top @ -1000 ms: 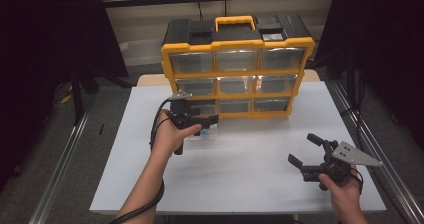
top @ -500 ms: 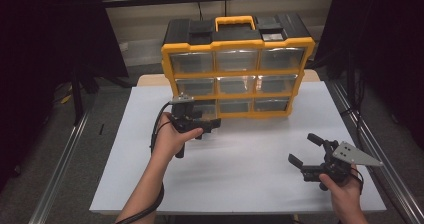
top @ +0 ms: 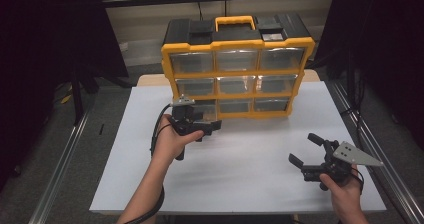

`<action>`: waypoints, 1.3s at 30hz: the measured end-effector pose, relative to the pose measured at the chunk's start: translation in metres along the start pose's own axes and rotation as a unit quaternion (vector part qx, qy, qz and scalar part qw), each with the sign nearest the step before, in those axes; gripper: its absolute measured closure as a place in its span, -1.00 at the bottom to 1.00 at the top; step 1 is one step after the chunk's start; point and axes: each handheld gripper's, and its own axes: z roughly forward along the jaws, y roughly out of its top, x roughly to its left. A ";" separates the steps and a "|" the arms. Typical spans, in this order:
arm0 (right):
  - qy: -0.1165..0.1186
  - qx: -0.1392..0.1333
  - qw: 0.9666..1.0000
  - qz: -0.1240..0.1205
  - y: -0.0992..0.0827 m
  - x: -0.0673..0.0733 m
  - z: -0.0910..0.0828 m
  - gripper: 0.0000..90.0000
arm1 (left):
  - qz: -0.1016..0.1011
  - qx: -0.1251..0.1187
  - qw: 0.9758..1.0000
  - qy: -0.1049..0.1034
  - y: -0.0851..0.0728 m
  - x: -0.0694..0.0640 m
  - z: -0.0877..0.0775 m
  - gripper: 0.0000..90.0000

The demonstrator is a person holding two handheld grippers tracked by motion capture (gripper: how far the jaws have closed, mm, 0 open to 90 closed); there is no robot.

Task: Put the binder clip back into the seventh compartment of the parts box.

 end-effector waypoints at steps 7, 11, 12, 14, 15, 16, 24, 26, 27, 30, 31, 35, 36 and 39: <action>0.000 0.000 1.000 0.000 0.000 0.000 0.000 -0.96 | 0.004 0.008 1.000 0.003 -0.002 -0.001 -0.002 -0.35; 0.002 0.001 1.000 0.000 0.000 0.000 0.000 -0.96 | 0.006 0.012 1.000 0.007 -0.004 -0.001 -0.004 -0.14; 0.000 0.001 1.000 0.000 0.000 0.000 0.000 -0.96 | 0.007 0.018 1.000 0.008 -0.004 -0.001 -0.005 -0.10; 0.001 0.001 1.000 0.000 0.000 0.000 0.000 -0.96 | 0.002 0.015 1.000 0.009 -0.005 -0.001 -0.005 0.02; 0.000 0.000 1.000 0.000 0.000 0.000 0.000 -0.96 | 0.002 0.017 1.000 0.014 -0.006 -0.002 -0.005 0.04; 0.001 0.001 1.000 0.000 0.000 0.000 0.000 -0.96 | 0.004 0.021 1.000 0.012 -0.006 -0.002 -0.005 0.13; 0.001 0.001 1.000 0.000 0.000 0.000 0.000 -0.96 | -0.003 0.032 0.999 0.027 -0.010 0.000 -0.006 0.53; 0.001 0.001 1.000 0.000 0.000 0.000 0.000 -0.96 | -0.003 0.039 0.999 0.027 -0.010 0.001 -0.006 0.63; 0.001 0.001 1.000 0.000 0.000 0.000 0.000 -0.96 | 0.000 0.037 0.999 0.035 -0.010 0.001 -0.006 0.66; 0.001 0.001 1.000 0.000 0.000 0.000 0.000 -0.96 | -0.022 0.028 0.999 0.036 -0.011 0.001 -0.007 0.78; 0.002 0.000 1.000 0.001 0.000 0.000 0.000 -0.96 | -0.017 0.031 0.999 0.040 -0.011 0.002 -0.007 0.81; 0.001 0.001 1.000 0.000 0.000 0.000 0.000 -0.96 | -0.015 0.033 0.998 0.048 -0.012 0.002 -0.007 0.88; 0.000 0.001 1.000 -0.001 0.000 0.000 0.000 -0.96 | -0.012 0.036 0.998 0.051 -0.012 0.002 -0.007 0.90; 0.000 0.000 1.000 0.000 0.000 0.000 0.000 -0.96 | -0.010 0.035 0.998 0.055 -0.013 0.002 -0.006 0.94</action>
